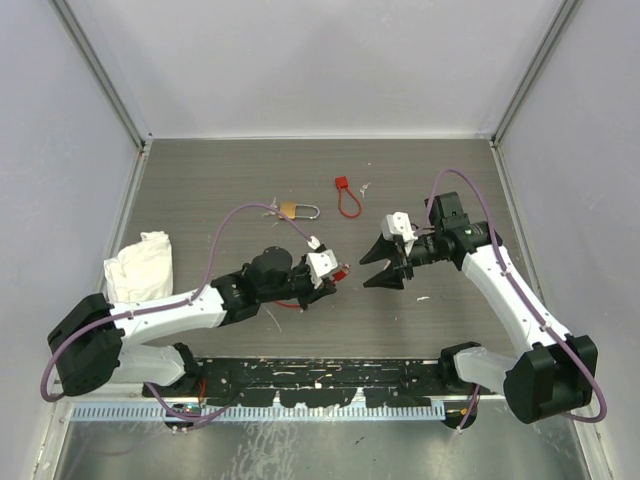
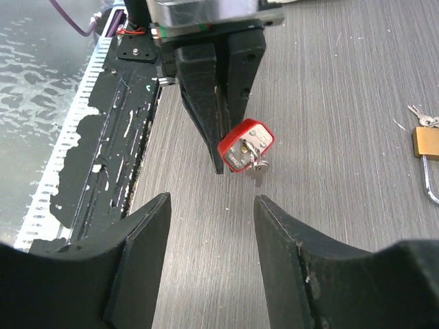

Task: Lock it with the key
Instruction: Lock the lock.

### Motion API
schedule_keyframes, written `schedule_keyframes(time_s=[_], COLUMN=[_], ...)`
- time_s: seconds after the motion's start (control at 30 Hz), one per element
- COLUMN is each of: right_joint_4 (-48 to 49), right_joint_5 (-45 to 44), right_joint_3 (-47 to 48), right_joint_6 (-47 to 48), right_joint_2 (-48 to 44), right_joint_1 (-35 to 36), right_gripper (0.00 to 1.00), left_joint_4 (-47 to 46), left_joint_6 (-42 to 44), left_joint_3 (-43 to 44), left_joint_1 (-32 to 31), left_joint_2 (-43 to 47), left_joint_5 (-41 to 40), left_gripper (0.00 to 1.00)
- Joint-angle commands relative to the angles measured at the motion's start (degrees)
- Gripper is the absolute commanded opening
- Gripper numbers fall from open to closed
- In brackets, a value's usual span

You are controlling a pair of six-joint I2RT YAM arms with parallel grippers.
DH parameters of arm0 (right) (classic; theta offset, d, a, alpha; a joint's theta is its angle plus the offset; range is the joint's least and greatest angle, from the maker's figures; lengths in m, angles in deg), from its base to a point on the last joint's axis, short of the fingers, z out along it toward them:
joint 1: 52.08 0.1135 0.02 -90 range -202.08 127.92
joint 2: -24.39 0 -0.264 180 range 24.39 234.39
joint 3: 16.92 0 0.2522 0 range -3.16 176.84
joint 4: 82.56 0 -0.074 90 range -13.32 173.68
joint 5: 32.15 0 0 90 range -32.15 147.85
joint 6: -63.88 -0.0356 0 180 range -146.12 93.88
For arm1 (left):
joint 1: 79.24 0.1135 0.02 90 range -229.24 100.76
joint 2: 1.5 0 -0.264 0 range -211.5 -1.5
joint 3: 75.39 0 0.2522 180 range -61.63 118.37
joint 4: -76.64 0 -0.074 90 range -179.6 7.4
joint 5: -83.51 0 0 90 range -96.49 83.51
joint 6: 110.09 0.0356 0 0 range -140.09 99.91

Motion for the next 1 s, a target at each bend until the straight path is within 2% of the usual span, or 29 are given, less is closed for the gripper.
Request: schedule_keyframes(time_s=[0.0,0.13,0.3,0.37,0.43,0.47,0.63,0.8,0.97], right_joint_4=[2.49,2.97,3.36,3.55,3.68,3.69,4.65,6.79,6.49], right_joint_5=[2.76,4.02,5.03,4.8,4.79,5.04,8.88,11.75,9.84], right_joint_3=[1.31,0.98,1.17,1.5,1.5,1.4,-0.14,-0.53,-0.26], right_joint_6=[-3.2,-3.96,-4.93,-5.49,-6.3,-6.51,-7.52,-13.06,-12.43], right_joint_2=[0.4,0.61,1.31,1.78,2.15,2.34,2.01,3.33,3.96], right_joint_1=[-0.18,-0.2,-0.2,-0.18,-0.18,-0.18,-0.76,-0.97,-0.97], right_gripper=[0.57,0.59,0.72,0.81,0.98,1.0,1.0,1.0,1.0], left_joint_4=[-8.15,-10.36,-13.0,-13.1,-13.23,-13.38,-14.54,-15.41,-16.42], left_joint_6=[-1.19,-2.13,-3.64,-3.84,-4.08,-4.21,-4.79,-5.08,-5.24], left_joint_3=[-0.3,-1.06,-1.83,-1.83,-1.9,-1.96,-2.56,-3.01,-3.4], left_joint_1=[-2.25,-3.25,-3.68,-3.88,-4.02,-4.1,-4.72,-5.23,-5.38], left_joint_2=[2.81,3.67,4.58,4.99,5.38,5.57,6.58,7.55,8.0], left_joint_5=[-8.07,-11.93,-12.38,-12.68,-12.88,-12.98,-14.23,-16.31,-17.25], left_gripper=[0.0,0.0,0.0,0.0,0.0,0.0,0.0,0.0,0.0])
